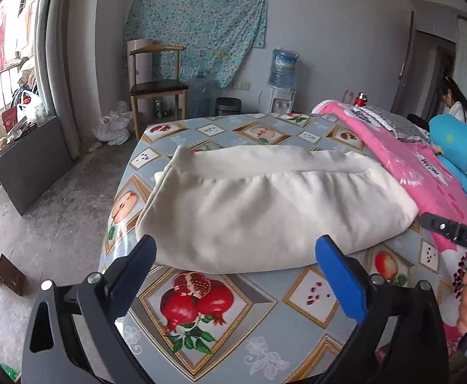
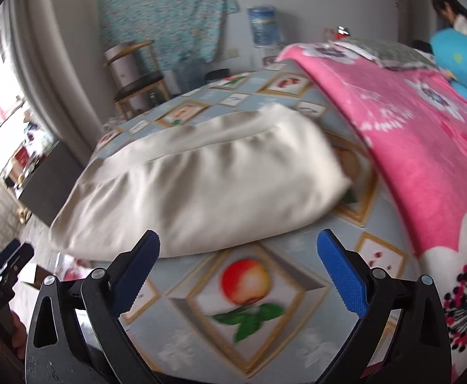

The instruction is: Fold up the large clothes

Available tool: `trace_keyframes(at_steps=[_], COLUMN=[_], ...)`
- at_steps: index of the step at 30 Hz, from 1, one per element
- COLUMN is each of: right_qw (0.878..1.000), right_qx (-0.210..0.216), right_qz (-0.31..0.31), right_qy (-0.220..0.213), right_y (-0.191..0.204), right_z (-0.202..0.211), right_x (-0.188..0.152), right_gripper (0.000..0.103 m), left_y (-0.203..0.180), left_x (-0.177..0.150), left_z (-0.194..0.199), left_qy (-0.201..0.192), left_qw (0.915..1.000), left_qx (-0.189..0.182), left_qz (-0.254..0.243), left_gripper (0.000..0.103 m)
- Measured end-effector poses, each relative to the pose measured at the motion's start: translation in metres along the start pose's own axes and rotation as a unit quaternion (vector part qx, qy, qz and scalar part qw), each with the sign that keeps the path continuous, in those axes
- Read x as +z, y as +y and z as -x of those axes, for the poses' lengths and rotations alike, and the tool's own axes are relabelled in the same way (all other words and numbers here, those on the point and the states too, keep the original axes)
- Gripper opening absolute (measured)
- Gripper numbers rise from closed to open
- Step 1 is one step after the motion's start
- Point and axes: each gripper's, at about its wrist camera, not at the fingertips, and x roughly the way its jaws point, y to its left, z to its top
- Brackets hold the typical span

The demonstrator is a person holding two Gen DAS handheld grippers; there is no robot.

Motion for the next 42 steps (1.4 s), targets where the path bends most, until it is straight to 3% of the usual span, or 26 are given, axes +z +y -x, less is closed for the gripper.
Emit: trace_keyframes(at_steps=[4, 7, 12, 15, 20, 23, 33, 42], right_qw=[0.999, 0.995, 0.993, 0.992, 0.992, 0.994, 0.995, 0.994], right_qx=[-0.013, -0.050, -0.080, -0.091, -0.096, -0.088, -0.073, -0.079], right_qz=[0.047, 0.079, 0.078, 0.078, 0.081, 0.069, 0.053, 0.064], right_qy=[-0.017, -0.040, -0.045, -0.040, -0.023, -0.005, 0.044, 0.048], right_y=[0.034, 0.052, 0.058, 0.058, 0.061, 0.058, 0.059, 0.065], right_z=[0.015, 0.028, 0.040, 0.041, 0.037, 0.033, 0.015, 0.010], right_x=[-0.005, -0.012, -0.022, -0.028, -0.029, -0.031, -0.042, -0.042], right_gripper=[0.096, 0.096, 0.096, 0.096, 0.096, 0.096, 0.096, 0.096], left_y=[-0.014, -0.022, -0.033, -0.037, -0.035, -0.031, -0.033, -0.038], left_x=[0.007, 0.008, -0.001, -0.004, -0.012, -0.018, -0.017, -0.015], left_z=[0.013, 0.021, 0.031, 0.027, 0.005, 0.000, -0.005, -0.012], left_qy=[-0.010, -0.018, -0.037, -0.008, 0.083, 0.107, 0.119, 0.127], left_qw=[0.9999, 0.9998, 0.9955, 0.9925, 0.9911, 0.9883, 0.9859, 0.9849], left_qx=[-0.010, -0.001, 0.085, 0.120, 0.103, 0.106, 0.115, 0.118], left_qz=[-0.005, -0.004, -0.019, -0.024, -0.011, 0.025, 0.023, 0.011], left_gripper=[0.098, 0.098, 0.098, 0.098, 0.098, 0.098, 0.098, 0.098])
